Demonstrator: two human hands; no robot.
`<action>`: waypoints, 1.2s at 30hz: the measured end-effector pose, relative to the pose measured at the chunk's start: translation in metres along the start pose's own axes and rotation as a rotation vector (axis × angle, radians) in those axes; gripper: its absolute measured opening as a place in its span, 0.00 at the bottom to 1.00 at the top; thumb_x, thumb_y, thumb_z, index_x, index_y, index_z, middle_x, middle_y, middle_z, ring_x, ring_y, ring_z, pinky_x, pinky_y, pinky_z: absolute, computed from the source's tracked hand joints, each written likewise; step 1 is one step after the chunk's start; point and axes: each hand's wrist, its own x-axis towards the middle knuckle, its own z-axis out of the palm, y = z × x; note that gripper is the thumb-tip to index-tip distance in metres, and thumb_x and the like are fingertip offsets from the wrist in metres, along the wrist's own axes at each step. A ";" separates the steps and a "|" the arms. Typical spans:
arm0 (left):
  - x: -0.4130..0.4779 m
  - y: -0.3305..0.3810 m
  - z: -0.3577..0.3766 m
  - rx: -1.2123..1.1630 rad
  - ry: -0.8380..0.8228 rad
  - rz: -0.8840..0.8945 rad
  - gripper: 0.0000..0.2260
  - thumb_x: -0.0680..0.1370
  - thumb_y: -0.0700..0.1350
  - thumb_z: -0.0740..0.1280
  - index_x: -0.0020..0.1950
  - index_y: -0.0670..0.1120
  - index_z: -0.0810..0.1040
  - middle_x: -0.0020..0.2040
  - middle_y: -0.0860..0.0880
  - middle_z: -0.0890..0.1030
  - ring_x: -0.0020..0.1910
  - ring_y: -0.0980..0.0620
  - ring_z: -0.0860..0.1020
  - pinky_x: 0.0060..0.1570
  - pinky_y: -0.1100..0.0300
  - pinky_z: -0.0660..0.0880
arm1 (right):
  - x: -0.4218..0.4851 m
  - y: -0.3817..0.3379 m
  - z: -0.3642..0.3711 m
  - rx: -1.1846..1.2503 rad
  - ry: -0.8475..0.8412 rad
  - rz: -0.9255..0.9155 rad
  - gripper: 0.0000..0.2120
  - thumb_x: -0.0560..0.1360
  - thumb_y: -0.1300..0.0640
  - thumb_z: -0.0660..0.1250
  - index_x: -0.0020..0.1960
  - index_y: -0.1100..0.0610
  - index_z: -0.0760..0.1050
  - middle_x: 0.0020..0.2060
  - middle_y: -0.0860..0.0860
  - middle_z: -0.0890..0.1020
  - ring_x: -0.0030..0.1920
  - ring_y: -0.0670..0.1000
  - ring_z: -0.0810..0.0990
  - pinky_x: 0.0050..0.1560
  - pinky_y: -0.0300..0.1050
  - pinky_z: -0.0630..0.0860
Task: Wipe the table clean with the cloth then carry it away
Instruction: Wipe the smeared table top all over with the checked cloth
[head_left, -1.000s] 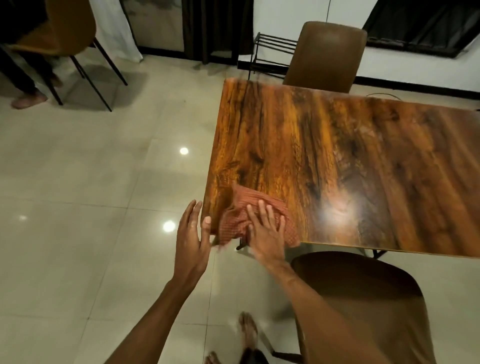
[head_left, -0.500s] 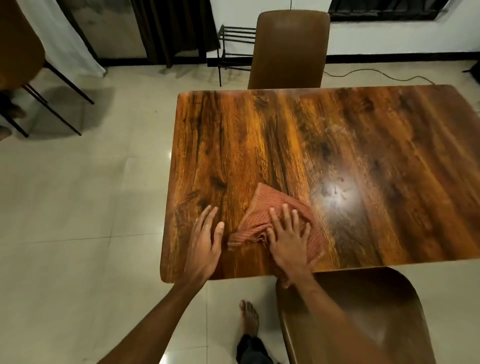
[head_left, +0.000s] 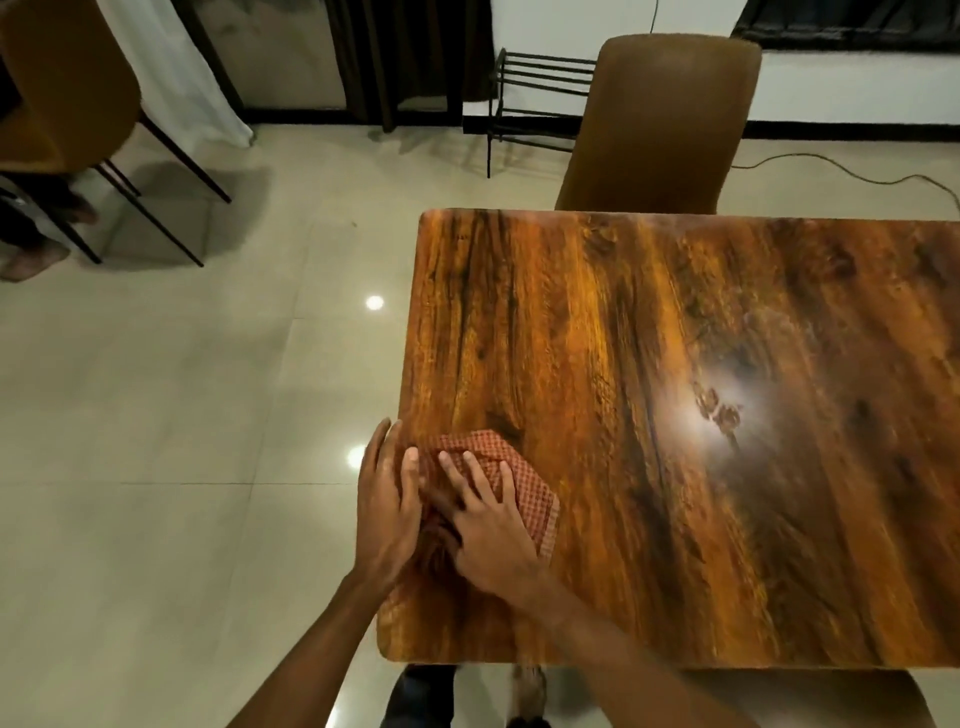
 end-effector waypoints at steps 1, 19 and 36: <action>0.012 -0.009 -0.007 -0.003 0.016 -0.006 0.28 0.83 0.64 0.48 0.80 0.54 0.63 0.80 0.54 0.63 0.78 0.56 0.61 0.76 0.51 0.62 | 0.027 0.007 -0.008 -0.023 -0.002 0.018 0.31 0.84 0.41 0.50 0.84 0.39 0.43 0.85 0.49 0.42 0.84 0.59 0.44 0.76 0.76 0.51; 0.201 -0.021 -0.011 -0.077 -0.047 0.024 0.26 0.83 0.63 0.50 0.79 0.57 0.61 0.81 0.56 0.62 0.78 0.61 0.58 0.76 0.53 0.61 | 0.276 0.056 -0.076 -0.011 0.025 0.254 0.29 0.87 0.46 0.49 0.85 0.46 0.43 0.85 0.49 0.41 0.84 0.57 0.39 0.79 0.71 0.39; 0.315 0.049 0.053 -0.033 -0.091 0.193 0.27 0.83 0.62 0.50 0.80 0.53 0.62 0.80 0.54 0.63 0.79 0.56 0.60 0.78 0.47 0.62 | 0.393 0.175 -0.132 0.076 0.111 0.278 0.27 0.87 0.45 0.48 0.84 0.45 0.51 0.85 0.46 0.47 0.84 0.55 0.43 0.78 0.70 0.37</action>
